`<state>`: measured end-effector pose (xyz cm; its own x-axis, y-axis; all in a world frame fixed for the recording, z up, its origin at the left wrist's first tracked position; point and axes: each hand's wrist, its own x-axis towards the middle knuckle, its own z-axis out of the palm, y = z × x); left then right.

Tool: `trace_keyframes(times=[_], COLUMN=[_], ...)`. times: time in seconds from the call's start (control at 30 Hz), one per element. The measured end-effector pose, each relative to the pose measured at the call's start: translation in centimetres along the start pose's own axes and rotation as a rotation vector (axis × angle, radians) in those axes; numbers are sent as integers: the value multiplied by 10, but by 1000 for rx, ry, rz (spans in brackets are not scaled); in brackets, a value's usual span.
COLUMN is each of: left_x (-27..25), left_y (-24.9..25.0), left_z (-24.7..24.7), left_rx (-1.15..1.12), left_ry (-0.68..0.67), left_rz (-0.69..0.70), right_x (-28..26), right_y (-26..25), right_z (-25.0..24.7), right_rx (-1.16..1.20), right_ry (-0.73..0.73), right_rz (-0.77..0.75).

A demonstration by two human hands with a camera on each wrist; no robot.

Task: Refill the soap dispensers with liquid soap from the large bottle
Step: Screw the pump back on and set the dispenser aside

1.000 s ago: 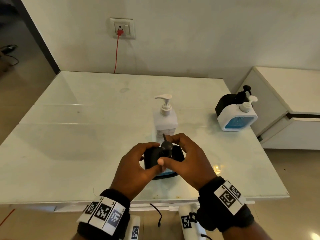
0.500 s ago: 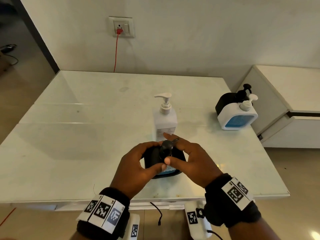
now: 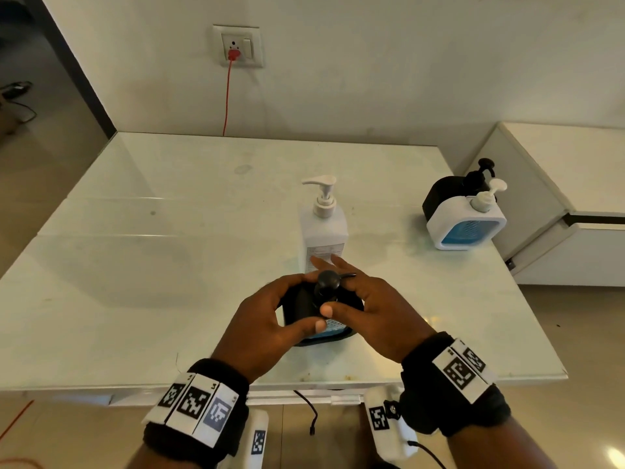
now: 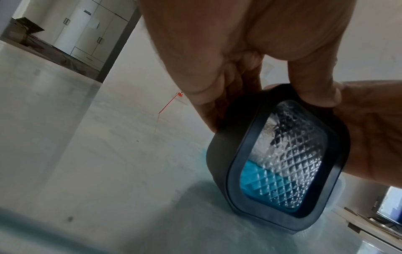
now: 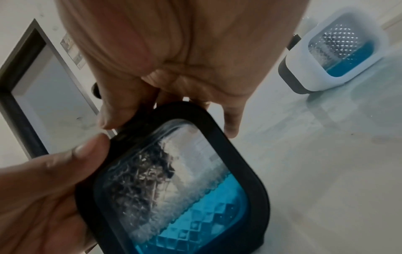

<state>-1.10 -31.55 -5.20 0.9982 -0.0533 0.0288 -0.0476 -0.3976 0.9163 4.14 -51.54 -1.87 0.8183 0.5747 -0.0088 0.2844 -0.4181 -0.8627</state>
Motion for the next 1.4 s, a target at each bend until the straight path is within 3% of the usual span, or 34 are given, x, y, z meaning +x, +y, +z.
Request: trace_keyframes(times=[0.2, 0.6, 0.77, 0.9, 1.17, 1.4], left_x=[1, -1, -2, -3, -2, -3], left_y=[1, 3, 4, 6, 7, 6], left_z=[-4, 2, 5, 1, -1, 4], left_rx=[-5, 76, 70, 81, 68, 75], left_ry=[-39, 26, 48, 18, -20, 45], left_rz=[11, 21, 23, 10, 24, 33], right_x=[3, -5, -11, -11, -9, -10], right_y=[7, 2, -4, -2, 3, 0], right_z=[-5, 13, 36, 24, 5, 22], right_rx=[-11, -91, -111, 12, -36, -83], right_ry=[-50, 263, 490, 353, 147, 359], right_rz=[-6, -33, -48, -2, -6, 13])
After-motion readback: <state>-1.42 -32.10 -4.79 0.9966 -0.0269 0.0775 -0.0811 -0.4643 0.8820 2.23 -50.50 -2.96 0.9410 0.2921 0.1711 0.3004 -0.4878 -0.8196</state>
